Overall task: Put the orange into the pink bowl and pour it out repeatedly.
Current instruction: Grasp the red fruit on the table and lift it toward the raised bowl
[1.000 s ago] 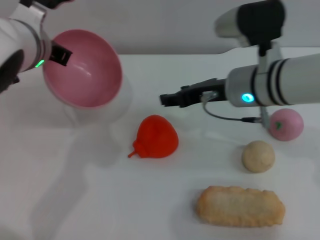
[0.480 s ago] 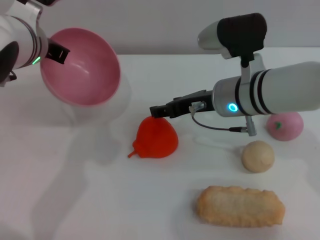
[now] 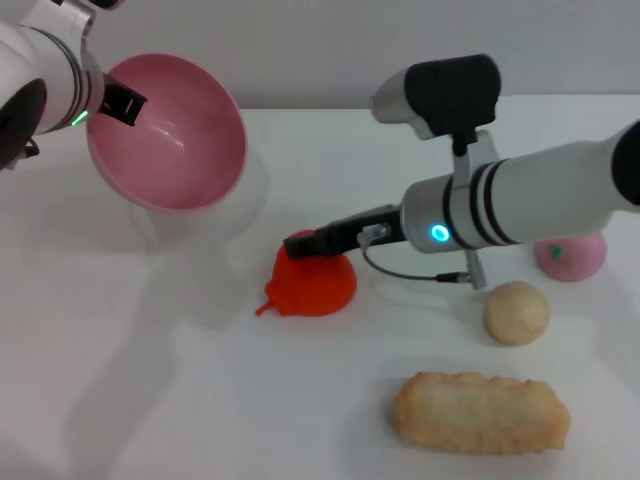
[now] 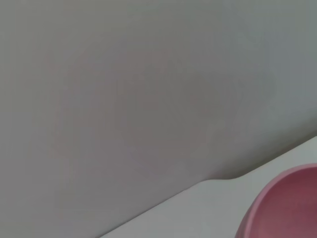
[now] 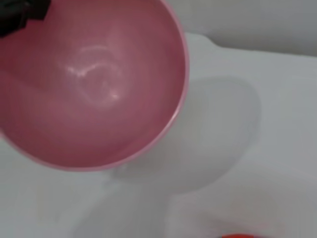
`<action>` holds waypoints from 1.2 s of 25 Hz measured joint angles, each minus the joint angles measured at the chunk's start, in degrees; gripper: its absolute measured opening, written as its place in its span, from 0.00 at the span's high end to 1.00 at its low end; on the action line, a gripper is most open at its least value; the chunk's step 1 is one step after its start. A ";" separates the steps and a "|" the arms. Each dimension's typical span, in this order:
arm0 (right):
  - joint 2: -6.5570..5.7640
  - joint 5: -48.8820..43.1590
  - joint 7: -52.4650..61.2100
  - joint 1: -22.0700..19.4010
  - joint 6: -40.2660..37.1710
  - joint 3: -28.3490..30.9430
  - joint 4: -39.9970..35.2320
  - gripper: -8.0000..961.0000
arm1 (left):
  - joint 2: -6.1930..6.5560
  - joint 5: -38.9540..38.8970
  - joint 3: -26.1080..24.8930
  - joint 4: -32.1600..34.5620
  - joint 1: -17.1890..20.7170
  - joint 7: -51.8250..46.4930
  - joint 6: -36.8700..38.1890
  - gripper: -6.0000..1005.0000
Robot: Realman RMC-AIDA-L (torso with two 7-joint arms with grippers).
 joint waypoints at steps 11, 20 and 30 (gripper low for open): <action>-0.03 3.33 -2.28 3.81 -0.79 -1.65 7.65 0.35 | 0.03 -0.08 0.14 0.01 0.00 0.03 -0.04 0.95; -0.22 2.76 -3.27 3.21 -2.11 -1.78 7.19 0.48 | 0.07 -0.08 0.04 -0.11 0.00 0.61 -0.02 0.95; -0.84 -6.78 1.21 -7.09 1.23 2.19 -10.57 0.73 | 0.03 -0.43 0.01 -1.05 -0.04 0.62 0.88 0.95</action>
